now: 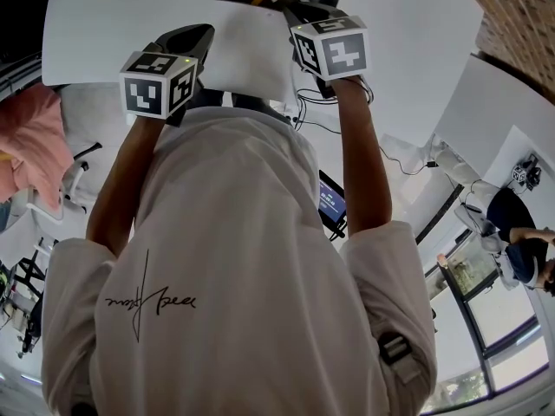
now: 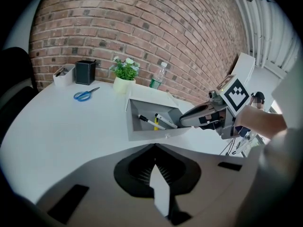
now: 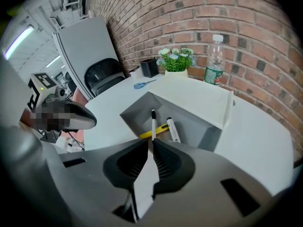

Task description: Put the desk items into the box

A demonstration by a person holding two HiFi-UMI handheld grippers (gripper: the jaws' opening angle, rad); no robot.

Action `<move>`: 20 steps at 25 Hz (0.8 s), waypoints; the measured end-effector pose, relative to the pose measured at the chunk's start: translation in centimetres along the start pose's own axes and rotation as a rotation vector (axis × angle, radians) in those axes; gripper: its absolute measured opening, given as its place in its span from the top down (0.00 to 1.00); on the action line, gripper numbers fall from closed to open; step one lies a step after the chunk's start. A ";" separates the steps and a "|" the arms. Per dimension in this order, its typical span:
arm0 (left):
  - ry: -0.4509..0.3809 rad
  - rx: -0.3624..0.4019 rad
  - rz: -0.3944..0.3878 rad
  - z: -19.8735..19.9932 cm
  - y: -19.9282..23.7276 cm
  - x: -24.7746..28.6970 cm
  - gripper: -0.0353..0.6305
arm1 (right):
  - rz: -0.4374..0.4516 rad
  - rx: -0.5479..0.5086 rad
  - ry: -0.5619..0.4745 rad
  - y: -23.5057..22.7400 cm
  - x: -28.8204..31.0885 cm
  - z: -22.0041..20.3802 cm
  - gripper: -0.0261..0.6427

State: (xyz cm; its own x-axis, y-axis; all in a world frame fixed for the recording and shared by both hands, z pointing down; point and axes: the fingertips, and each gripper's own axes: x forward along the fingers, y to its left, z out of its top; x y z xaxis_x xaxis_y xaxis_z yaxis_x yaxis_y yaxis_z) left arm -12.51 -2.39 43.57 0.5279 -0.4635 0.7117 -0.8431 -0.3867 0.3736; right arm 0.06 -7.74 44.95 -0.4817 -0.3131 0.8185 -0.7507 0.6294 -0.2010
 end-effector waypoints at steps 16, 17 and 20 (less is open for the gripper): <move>-0.005 0.058 -0.019 -1.6 -6.0 0.1 0.94 | 0.010 0.065 -0.050 0.8 -4.3 -6.2 0.90; -0.003 0.063 -0.022 -1.7 -6.3 0.1 0.94 | 0.011 0.069 -0.053 0.9 -4.5 -6.5 0.90; 0.005 0.083 -0.029 -1.9 -7.2 0.3 0.94 | 0.016 0.086 -0.068 1.0 -5.1 -7.3 0.90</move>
State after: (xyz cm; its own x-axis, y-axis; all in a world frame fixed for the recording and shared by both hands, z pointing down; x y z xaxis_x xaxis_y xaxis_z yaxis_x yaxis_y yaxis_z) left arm -6.46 1.75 42.25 0.5517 -0.4472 0.7040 -0.8158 -0.4650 0.3439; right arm 5.00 -0.33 44.52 -0.5211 -0.3529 0.7771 -0.7773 0.5722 -0.2615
